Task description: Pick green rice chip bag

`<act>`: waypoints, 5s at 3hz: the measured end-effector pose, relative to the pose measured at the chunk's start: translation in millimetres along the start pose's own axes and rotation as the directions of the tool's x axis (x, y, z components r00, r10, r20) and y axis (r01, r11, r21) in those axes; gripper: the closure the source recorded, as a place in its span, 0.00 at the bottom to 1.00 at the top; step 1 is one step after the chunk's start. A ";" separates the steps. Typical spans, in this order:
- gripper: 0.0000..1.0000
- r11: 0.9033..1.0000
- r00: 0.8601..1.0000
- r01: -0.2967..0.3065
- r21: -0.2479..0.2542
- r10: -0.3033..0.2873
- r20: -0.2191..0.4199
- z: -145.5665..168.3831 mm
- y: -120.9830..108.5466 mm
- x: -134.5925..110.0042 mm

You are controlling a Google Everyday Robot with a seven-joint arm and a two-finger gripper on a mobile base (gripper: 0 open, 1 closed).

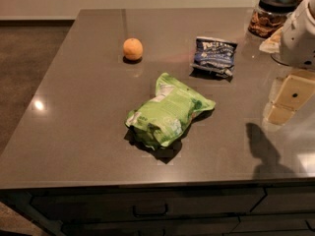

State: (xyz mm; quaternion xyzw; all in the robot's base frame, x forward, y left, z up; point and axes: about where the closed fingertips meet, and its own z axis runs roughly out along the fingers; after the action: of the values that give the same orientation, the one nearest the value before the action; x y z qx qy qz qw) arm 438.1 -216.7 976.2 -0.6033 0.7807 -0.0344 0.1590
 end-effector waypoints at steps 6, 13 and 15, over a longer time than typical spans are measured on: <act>0.00 0.895 0.896 0.423 -0.145 -0.389 0.215 111.5 -14.7 -145.3; 1.00 0.846 0.854 0.494 -0.198 -0.431 0.291 100.2 -14.3 -153.6; 1.00 0.913 0.821 0.401 -0.068 -0.326 0.469 8.5 -67.5 -137.2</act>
Offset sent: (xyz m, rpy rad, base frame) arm 0.0477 0.0486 -0.0235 0.1388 0.0325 0.1549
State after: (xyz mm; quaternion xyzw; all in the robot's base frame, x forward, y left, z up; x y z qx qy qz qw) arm 533.9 -102.9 1013.1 -0.7437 0.5931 0.1397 0.2748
